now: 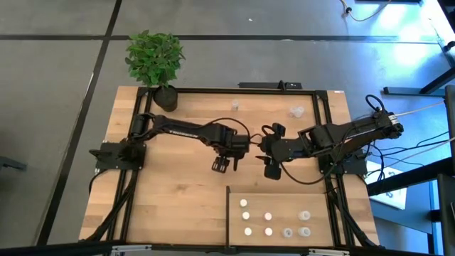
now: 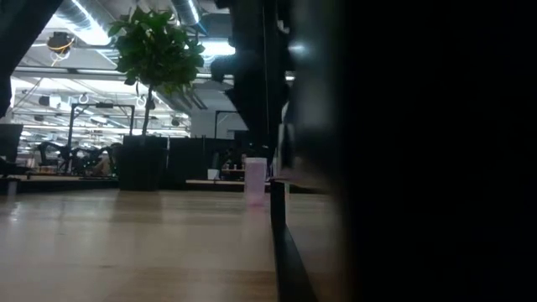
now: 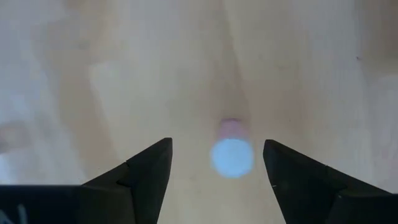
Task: Pick and place medicine bottles onto shelf by color
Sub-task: Put the pink pill bottle on the shelf aligned with the other pink pill bottles
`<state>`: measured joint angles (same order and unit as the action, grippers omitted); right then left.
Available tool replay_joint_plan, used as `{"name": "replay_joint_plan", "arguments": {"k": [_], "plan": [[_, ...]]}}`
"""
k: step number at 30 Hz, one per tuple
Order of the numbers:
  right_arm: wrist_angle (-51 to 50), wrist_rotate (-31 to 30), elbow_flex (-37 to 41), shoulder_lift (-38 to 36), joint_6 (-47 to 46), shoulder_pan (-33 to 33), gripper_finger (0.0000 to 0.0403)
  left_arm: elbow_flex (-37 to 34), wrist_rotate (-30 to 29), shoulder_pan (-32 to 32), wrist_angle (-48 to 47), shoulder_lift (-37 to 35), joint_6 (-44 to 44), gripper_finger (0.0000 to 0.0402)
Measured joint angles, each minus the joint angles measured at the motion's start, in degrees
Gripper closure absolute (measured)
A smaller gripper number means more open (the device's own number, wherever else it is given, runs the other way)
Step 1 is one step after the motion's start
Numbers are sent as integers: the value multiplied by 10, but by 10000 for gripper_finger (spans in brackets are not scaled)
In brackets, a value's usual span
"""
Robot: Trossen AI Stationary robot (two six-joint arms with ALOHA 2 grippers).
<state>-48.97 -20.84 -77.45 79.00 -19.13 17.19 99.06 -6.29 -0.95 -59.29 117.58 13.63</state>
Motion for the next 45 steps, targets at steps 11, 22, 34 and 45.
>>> {"name": "replay_joint_plan", "arguments": {"k": [11, 22, 34, 45], "plan": [[0, 0, 0, 0, 0, 0, 210, 58, -52, 2, -104, -5, -45, 156], [0, 0, 0, 0, 0, 0, 210, 60, -93, 35, -137, -91, -102, 156], [0, 0, 0, 0, -1, 0, 210, 25, -113, 64, -198, -235, -169, 156], [1, 0, 0, 0, -1, 0, 210, -163, -168, -24, -130, -413, -304, 156]]}}
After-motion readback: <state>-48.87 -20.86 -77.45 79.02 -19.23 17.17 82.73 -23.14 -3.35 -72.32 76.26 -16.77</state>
